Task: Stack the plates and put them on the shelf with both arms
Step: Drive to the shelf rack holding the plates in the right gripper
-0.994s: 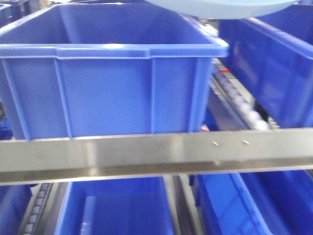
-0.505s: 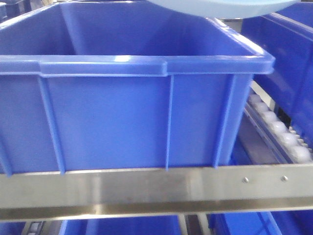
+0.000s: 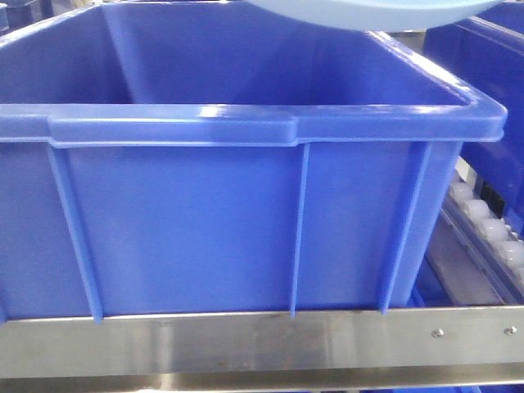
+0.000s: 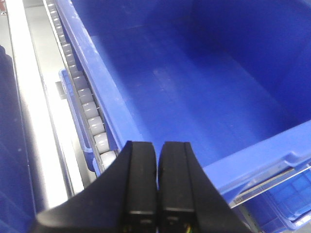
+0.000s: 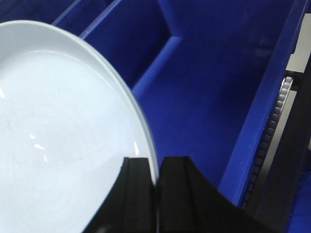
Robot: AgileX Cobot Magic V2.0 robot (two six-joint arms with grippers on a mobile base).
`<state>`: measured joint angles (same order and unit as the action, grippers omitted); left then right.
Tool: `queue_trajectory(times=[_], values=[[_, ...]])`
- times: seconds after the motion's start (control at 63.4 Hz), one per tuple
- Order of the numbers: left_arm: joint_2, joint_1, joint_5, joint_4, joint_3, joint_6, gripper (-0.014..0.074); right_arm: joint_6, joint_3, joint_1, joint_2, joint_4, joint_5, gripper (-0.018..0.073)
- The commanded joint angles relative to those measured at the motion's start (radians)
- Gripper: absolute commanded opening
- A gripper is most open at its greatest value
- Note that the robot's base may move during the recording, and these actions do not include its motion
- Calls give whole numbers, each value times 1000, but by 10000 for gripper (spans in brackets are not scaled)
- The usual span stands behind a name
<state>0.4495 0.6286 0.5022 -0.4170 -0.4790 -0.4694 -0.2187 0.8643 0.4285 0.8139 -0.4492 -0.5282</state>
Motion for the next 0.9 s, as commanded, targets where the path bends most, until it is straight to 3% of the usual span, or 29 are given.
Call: queue_trajectory(times=[0.0,0.883], values=[[5,7,-68,-11,-30,-8,84,-4,37,1,-12,-24,85,56],[5,7,-68,-14,-30,-8,84,-4,64,1,-10,-25,78,56]])
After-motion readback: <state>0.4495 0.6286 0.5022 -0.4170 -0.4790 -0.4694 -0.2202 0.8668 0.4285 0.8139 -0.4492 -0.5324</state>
